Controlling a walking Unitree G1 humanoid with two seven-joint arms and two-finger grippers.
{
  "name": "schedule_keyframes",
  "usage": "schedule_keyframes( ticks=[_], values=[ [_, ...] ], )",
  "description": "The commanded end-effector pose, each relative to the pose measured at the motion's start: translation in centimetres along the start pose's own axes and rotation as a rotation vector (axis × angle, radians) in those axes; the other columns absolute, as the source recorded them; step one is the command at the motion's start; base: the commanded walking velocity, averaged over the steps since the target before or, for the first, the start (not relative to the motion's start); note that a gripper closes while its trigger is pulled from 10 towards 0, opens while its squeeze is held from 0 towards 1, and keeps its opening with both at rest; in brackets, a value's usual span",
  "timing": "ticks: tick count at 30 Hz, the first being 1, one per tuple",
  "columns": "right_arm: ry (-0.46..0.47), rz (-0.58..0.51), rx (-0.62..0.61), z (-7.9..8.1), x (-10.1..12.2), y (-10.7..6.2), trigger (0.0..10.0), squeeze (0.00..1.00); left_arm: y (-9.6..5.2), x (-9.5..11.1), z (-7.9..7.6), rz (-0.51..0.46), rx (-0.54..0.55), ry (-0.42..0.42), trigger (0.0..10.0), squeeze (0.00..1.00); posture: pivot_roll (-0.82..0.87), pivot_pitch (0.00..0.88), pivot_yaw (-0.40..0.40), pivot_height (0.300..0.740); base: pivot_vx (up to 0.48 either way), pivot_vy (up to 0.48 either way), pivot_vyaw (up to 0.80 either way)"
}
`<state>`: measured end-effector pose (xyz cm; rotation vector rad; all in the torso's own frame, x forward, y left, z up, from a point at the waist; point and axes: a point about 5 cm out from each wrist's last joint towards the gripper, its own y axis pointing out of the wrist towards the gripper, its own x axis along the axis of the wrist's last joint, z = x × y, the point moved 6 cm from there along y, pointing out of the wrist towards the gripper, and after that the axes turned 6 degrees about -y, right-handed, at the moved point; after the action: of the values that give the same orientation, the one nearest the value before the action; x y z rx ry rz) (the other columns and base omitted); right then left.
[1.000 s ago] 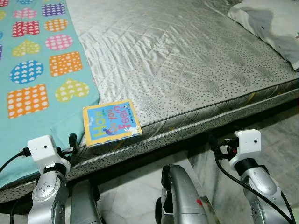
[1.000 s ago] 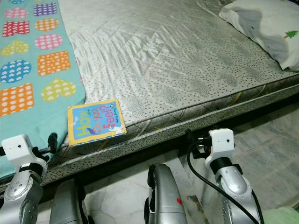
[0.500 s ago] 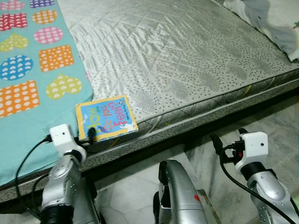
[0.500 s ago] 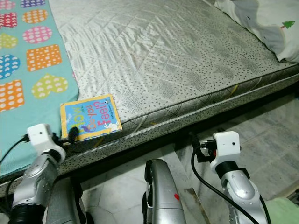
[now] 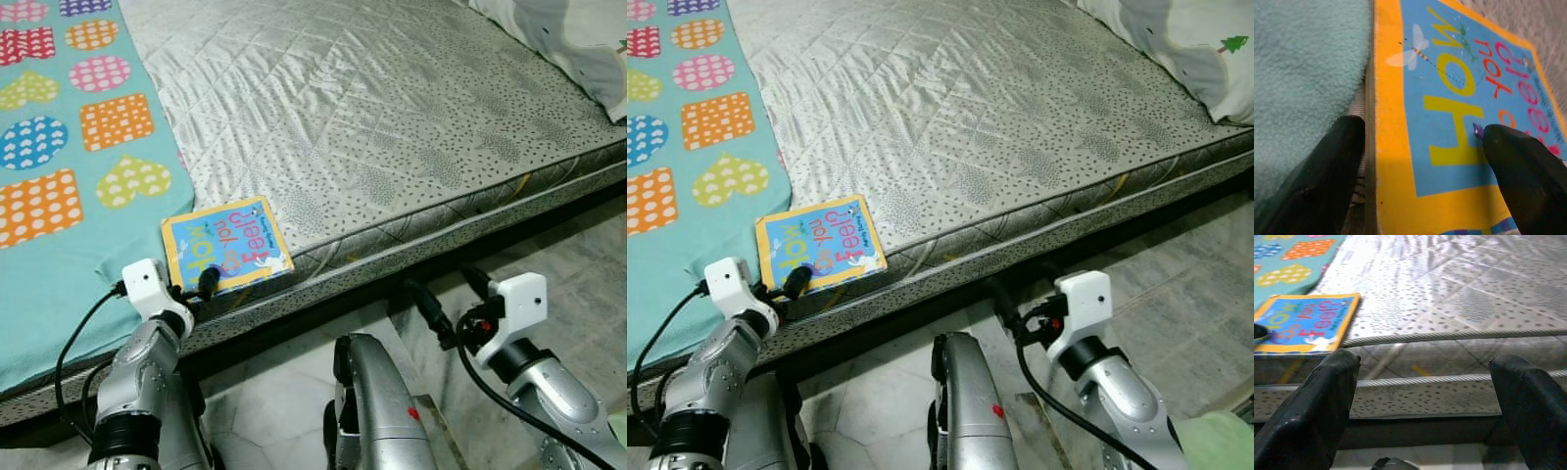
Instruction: Clean up the room
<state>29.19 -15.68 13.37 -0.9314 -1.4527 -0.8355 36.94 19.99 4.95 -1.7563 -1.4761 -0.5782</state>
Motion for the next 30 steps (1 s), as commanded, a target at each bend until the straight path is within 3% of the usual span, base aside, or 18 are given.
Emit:
schedule_keyframes(
  ticks=[1,2,4,6,9,12,14,15,16,17,18,24,30],
  values=[
    [0.012,0.003,0.023,0.4,0.1,-0.2,10.0,0.00,-0.4,-3.3,0.8,0.114,0.017,-0.102,10.0,0.00,-0.17,0.245,-0.062,0.532,0.000,0.000,0.00],
    [0.016,-0.005,0.028,0.5,0.3,0.0,10.0,0.00,-0.2,-3.4,0.7,0.125,0.007,-0.173,10.0,0.00,-0.17,0.241,-0.061,0.532,0.000,0.000,0.00],
    [0.025,-0.014,0.033,0.6,0.4,0.1,10.0,0.00,-0.1,-3.5,0.6,0.138,-0.006,-0.213,10.0,0.00,-0.17,0.237,-0.060,0.532,0.000,0.000,0.00],
    [0.025,-0.014,0.033,0.6,0.4,0.1,10.0,0.00,-0.1,-3.5,0.6,0.138,-0.006,-0.213,10.0,0.00,-0.17,0.237,-0.060,0.532,0.000,0.000,0.00],
    [0.038,-0.030,0.075,1.1,1.0,0.5,10.0,0.00,0.0,-4.4,0.2,0.222,-0.050,-0.259,10.0,0.00,-0.17,0.227,-0.063,0.532,0.000,0.000,0.00],
    [0.035,-0.037,0.077,1.0,1.2,0.7,10.0,0.00,-0.1,-5.5,-0.2,0.297,-0.077,-0.251,10.0,0.00,-0.17,0.223,-0.060,0.532,0.000,0.000,0.00],
    [0.032,-0.039,0.074,0.8,1.2,0.8,10.0,0.00,-0.1,-5.8,-0.3,0.320,-0.081,-0.255,9.5,0.00,-0.17,0.222,-0.059,0.532,0.000,0.000,0.00],
    [0.028,-0.039,0.065,0.2,1.1,0.8,10.0,0.00,-0.1,-6.1,-0.3,0.339,-0.081,-0.242,8.0,0.00,-0.17,0.222,-0.059,0.532,0.000,0.000,0.00],
    [0.027,-0.036,0.060,-0.3,0.8,0.8,10.0,0.00,-0.1,-6.3,-0.4,0.351,-0.080,-0.239,3.6,0.00,-0.17,0.220,-0.055,0.532,0.000,0.000,0.00],
    [0.027,-0.035,0.057,-0.6,0.7,0.8,10.0,0.00,-0.1,-6.4,-0.4,0.358,-0.080,-0.237,3.6,0.00,-0.17,0.220,-0.055,0.532,0.000,0.000,0.00],
    [0.026,-0.032,0.053,-1.0,0.4,0.8,10.0,0.00,0.0,-6.6,-0.5,0.369,-0.084,-0.241,0.2,0.00,-0.17,0.219,-0.052,0.532,0.000,0.000,0.00],
    [0.021,-0.019,0.052,-2.0,-0.9,0.4,10.0,0.00,0.0,-6.7,-0.9,0.391,-0.116,-0.257,0.0,0.00,-0.17,0.215,-0.048,0.532,0.000,0.000,0.00],
    [0.030,0.003,0.051,-4.3,-2.9,0.1,10.0,0.00,0.2,-6.3,-1.0,0.374,-0.132,-0.305,0.0,0.00,-0.17,0.207,-0.044,0.532,0.000,0.000,0.00]
  ],
)
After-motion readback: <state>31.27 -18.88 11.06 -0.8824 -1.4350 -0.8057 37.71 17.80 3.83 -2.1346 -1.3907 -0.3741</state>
